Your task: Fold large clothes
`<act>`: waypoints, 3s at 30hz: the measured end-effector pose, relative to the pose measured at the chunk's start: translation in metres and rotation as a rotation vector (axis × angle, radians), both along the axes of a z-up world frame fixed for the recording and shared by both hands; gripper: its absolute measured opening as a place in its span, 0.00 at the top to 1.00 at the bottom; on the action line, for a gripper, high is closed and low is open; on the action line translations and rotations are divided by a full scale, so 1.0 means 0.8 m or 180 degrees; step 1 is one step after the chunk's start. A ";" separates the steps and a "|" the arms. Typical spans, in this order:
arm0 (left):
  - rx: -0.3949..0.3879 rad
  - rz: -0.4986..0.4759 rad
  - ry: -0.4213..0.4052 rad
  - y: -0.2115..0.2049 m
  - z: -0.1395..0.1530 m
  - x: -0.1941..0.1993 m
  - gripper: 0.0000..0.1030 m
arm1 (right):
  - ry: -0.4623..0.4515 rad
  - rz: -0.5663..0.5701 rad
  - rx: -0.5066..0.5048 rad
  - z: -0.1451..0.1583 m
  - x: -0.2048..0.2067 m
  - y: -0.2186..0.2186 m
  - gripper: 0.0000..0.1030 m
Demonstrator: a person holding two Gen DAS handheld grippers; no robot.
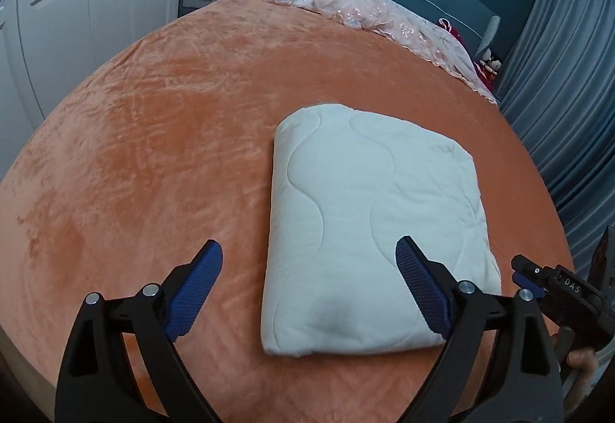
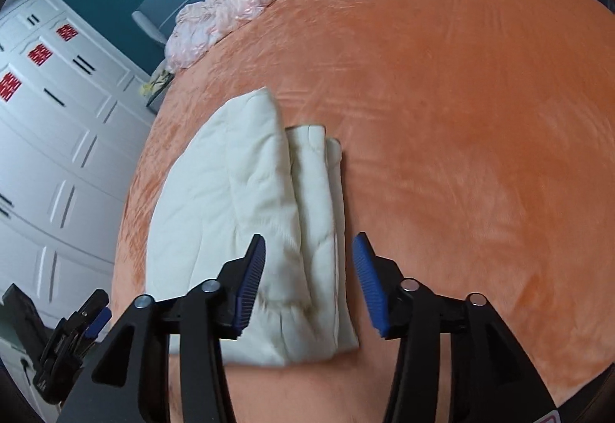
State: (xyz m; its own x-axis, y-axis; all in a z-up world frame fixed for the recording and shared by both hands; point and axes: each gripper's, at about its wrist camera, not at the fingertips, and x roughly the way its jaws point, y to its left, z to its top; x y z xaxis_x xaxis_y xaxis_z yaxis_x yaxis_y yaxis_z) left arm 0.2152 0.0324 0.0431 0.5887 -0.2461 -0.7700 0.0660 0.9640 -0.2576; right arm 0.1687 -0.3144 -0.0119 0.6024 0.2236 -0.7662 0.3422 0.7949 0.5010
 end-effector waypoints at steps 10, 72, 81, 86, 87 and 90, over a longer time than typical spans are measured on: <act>-0.0330 -0.0024 0.0601 -0.028 -0.085 0.074 0.04 | 0.0571 -0.0019 0.0766 -0.097 0.079 0.005 0.43; 0.0664 0.0183 -0.0080 -0.098 -0.132 0.180 0.04 | -0.0407 0.0478 -0.1208 -0.086 0.186 0.106 0.68; 0.0719 0.0227 -0.0104 -0.101 -0.139 0.182 0.04 | -0.0454 0.0472 -0.1308 -0.088 0.186 0.111 0.68; 0.0782 0.0224 -0.0081 -0.100 -0.130 0.175 0.04 | -0.0356 0.0542 -0.1262 -0.078 0.185 0.111 0.66; 0.0792 0.0210 -0.0075 -0.099 -0.125 0.170 0.04 | -0.0311 0.0561 -0.1221 -0.073 0.181 0.109 0.66; 0.0679 0.0162 0.0046 -0.087 -0.104 0.150 0.04 | -0.0189 0.0599 -0.1088 -0.048 0.154 0.101 0.65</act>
State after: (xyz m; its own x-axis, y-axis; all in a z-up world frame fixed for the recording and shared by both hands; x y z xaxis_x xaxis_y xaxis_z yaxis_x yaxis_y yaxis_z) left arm 0.3353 -0.0373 -0.0402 0.5848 -0.0471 -0.8098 0.0138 0.9987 -0.0481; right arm 0.2916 -0.2332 -0.0501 0.6208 0.0723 -0.7806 0.1531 0.9654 0.2112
